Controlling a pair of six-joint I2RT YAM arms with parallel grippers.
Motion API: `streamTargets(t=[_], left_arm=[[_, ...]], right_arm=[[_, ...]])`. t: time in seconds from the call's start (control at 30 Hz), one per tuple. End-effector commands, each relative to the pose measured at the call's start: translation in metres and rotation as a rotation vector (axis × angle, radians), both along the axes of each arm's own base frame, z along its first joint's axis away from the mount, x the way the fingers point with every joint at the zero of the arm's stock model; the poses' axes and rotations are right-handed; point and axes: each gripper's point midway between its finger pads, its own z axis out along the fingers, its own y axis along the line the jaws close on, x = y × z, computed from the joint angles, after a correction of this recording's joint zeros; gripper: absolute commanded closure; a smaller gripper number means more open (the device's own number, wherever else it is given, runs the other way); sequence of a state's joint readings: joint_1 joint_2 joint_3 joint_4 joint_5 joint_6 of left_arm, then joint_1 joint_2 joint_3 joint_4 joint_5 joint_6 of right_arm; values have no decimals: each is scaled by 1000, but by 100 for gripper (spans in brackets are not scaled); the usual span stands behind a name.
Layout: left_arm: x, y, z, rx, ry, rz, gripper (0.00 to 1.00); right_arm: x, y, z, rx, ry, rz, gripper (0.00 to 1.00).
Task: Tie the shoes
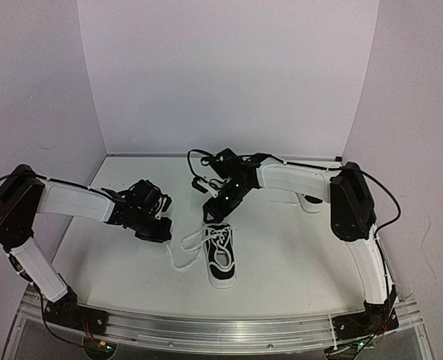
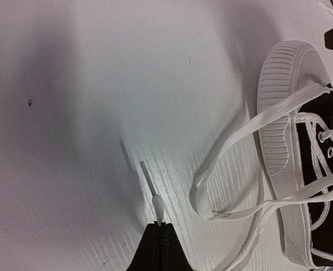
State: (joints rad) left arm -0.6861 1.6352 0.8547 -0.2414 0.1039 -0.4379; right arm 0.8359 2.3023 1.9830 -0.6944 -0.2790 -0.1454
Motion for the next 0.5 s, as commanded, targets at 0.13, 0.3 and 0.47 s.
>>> streamTargets(t=[0.13, 0.3, 0.47], left_arm=[[7, -6, 12, -39, -44, 1, 100], [10, -7, 13, -38, -46, 2, 100], [12, -10, 16, -45, -48, 0, 100]], right_arm=[[-1, -1, -4, -42, -17, 31, 50], [-3, -8, -15, -71, -11, 32, 52], [-4, -12, -31, -102, 2, 28, 54]])
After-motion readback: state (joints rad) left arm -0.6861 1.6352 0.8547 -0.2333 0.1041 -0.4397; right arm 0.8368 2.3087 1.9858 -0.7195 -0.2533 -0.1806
